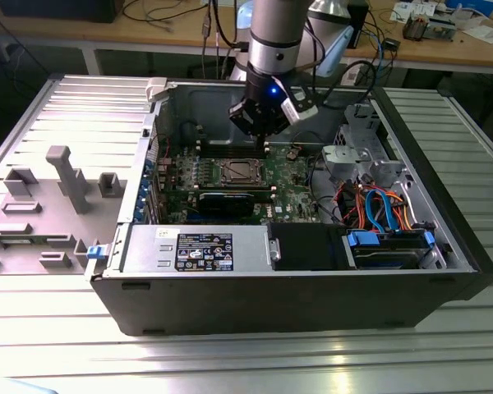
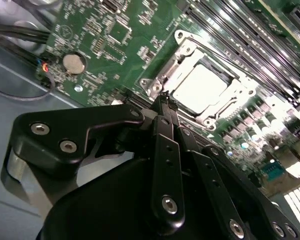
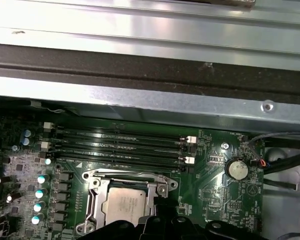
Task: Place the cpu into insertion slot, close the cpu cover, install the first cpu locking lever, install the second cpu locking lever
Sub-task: 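Install the second cpu locking lever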
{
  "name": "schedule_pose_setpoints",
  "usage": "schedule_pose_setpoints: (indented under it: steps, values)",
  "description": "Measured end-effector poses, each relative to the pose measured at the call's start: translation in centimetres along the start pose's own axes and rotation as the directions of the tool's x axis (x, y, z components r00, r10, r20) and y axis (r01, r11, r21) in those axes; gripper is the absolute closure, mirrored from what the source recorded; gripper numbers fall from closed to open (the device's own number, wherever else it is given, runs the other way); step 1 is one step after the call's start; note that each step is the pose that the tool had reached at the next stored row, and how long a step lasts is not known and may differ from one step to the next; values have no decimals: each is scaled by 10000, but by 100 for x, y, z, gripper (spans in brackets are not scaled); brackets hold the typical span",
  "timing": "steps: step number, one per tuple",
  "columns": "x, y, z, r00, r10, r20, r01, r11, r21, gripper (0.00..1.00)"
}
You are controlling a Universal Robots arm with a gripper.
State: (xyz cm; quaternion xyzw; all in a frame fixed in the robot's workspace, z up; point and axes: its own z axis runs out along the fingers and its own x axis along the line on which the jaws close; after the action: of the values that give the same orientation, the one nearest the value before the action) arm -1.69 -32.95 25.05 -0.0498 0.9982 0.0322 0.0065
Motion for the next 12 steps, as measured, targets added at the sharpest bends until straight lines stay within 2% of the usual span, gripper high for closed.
schedule_pose_setpoints:
  steps: [1,4,6,7,12]
  values:
    - [0,0,1,9999,-7,102,7,10000,11,89]
    - [0,0,4,9995,-22,320,21,10000,33,89]
    - [0,0,8,9986,-37,531,34,10000,54,89]
    - [0,-1,9,9983,-40,588,36,10000,61,89]
    - [0,-1,9,9981,-43,611,39,10000,62,89]
